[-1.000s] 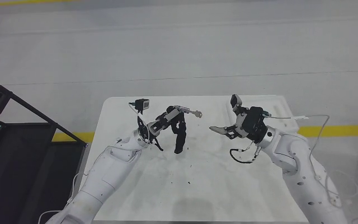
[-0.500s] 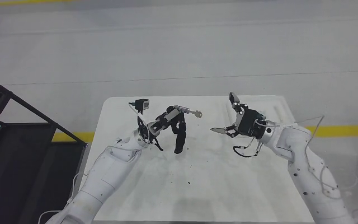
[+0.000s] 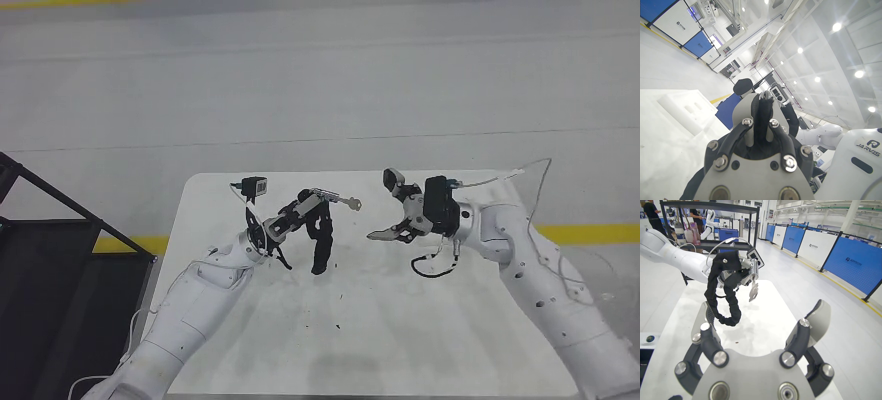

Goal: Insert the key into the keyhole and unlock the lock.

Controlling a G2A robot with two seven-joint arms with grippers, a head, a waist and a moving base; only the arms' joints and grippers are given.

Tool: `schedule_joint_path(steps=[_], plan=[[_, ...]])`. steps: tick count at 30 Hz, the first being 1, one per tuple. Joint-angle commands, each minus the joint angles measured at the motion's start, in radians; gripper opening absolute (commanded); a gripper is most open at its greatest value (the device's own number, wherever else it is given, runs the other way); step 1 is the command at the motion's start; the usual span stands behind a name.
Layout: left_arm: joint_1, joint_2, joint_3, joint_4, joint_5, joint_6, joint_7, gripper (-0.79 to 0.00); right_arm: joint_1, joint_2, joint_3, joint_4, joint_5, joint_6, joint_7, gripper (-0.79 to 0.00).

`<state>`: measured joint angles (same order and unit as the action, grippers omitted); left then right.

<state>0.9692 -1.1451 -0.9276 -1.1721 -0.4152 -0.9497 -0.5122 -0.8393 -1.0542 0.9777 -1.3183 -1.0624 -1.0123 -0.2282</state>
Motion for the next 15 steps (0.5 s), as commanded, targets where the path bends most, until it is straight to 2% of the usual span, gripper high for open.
schedule_joint_path(steps=[1,10,15], plan=[[0.000,0.000,0.000,0.000,0.000,0.000,0.000,-0.785,0.043,0.004,-0.063,0.030,0.093,0.000,0.033,0.000],[0.000,0.000,0.000,0.000,0.000,0.000,0.000,-0.785,0.157,0.032,-0.249,0.092,0.358,0.000,0.165,-0.012],[0.000,0.000,0.000,0.000,0.000,0.000,0.000,-0.785,0.181,0.049,-0.335,0.077,0.573,0.000,0.238,0.000]])
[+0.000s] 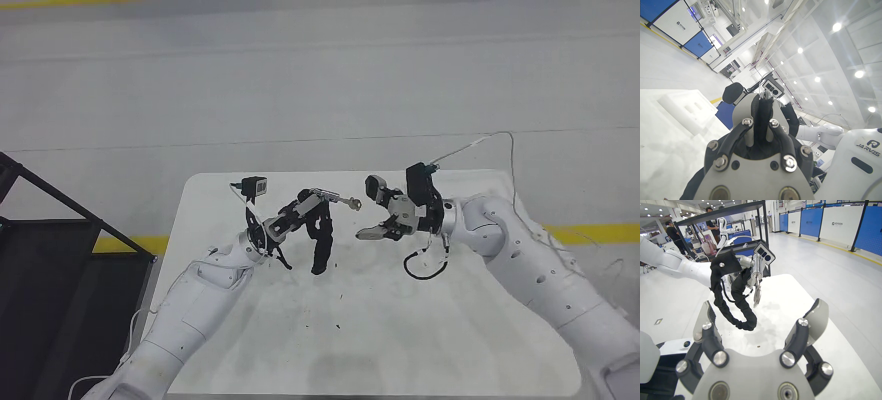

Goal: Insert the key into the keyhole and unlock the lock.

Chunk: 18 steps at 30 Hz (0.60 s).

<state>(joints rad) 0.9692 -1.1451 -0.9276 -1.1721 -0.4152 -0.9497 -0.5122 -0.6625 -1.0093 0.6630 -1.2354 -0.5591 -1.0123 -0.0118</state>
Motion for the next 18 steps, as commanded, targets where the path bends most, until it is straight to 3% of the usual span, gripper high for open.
schedule_joint_path(steps=[1,9,18], plan=[[0.000,0.000,0.000,0.000,0.000,0.000,0.000,-0.785,0.011,0.010,-0.033,-0.011,0.114,0.000,0.043,0.000],[0.000,0.000,0.000,0.000,0.000,0.000,0.000,-0.785,0.032,0.043,-0.085,-0.031,0.448,0.000,0.217,0.000],[0.000,0.000,0.000,0.000,0.000,0.000,0.000,-0.785,0.046,0.035,-0.088,-0.023,0.588,0.000,0.347,0.000]])
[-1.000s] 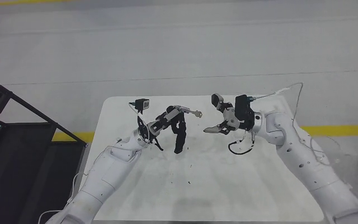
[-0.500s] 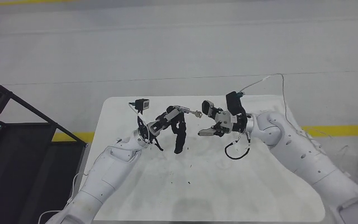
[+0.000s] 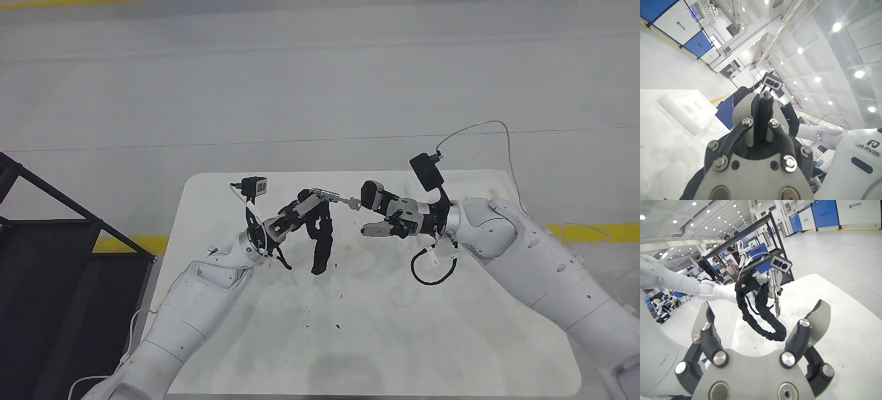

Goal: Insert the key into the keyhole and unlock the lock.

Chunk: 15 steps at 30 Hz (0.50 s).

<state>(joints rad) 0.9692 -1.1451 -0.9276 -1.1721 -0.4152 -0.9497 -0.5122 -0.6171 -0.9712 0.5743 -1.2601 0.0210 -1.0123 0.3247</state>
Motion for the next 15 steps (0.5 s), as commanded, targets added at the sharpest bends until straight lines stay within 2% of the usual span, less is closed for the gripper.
schedule_joint_path(steps=[1,15], plan=[[0.000,0.000,0.000,0.000,0.000,0.000,0.000,-0.785,0.001,-0.006,0.001,0.002,0.010,0.000,0.020,0.000],[0.000,0.000,0.000,0.000,0.000,0.000,0.000,-0.785,0.001,-0.021,0.025,0.024,-0.015,0.000,0.057,0.000]])
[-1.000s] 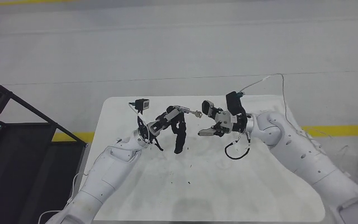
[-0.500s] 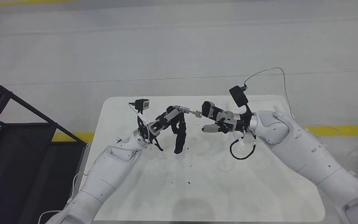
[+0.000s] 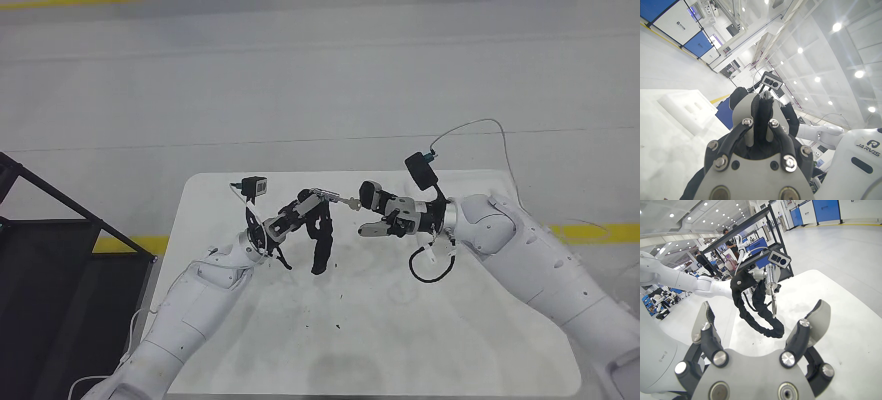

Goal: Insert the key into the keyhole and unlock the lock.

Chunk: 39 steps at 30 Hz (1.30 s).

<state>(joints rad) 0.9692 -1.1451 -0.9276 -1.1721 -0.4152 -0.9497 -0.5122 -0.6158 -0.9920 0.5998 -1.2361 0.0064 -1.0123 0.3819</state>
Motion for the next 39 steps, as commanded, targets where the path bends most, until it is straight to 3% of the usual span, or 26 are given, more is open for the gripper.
schedule_joint_path(steps=[1,10,24,30,32,39], plan=[[0.000,0.000,0.000,0.000,0.000,0.000,0.000,-0.785,0.000,0.000,0.000,0.000,0.000,0.000,0.000,0.000],[0.000,0.000,0.000,0.000,0.000,0.000,0.000,-0.785,-0.031,-0.005,0.001,0.006,0.080,0.000,-0.006,0.000],[0.000,0.000,0.000,0.000,0.000,0.000,0.000,-0.785,-0.023,-0.054,0.007,0.063,0.138,0.000,0.055,0.000],[0.000,0.000,0.000,0.000,0.000,0.000,0.000,-0.785,-0.013,-0.074,0.009,0.089,0.124,0.000,0.085,-0.206],[0.000,0.000,0.000,0.000,0.000,0.000,0.000,-0.785,-0.011,-0.079,0.012,0.095,0.124,0.000,0.095,-0.397],[0.000,0.000,0.000,0.000,0.000,0.000,0.000,-0.785,-0.008,-0.090,0.028,0.109,0.121,0.000,0.129,-0.403]])
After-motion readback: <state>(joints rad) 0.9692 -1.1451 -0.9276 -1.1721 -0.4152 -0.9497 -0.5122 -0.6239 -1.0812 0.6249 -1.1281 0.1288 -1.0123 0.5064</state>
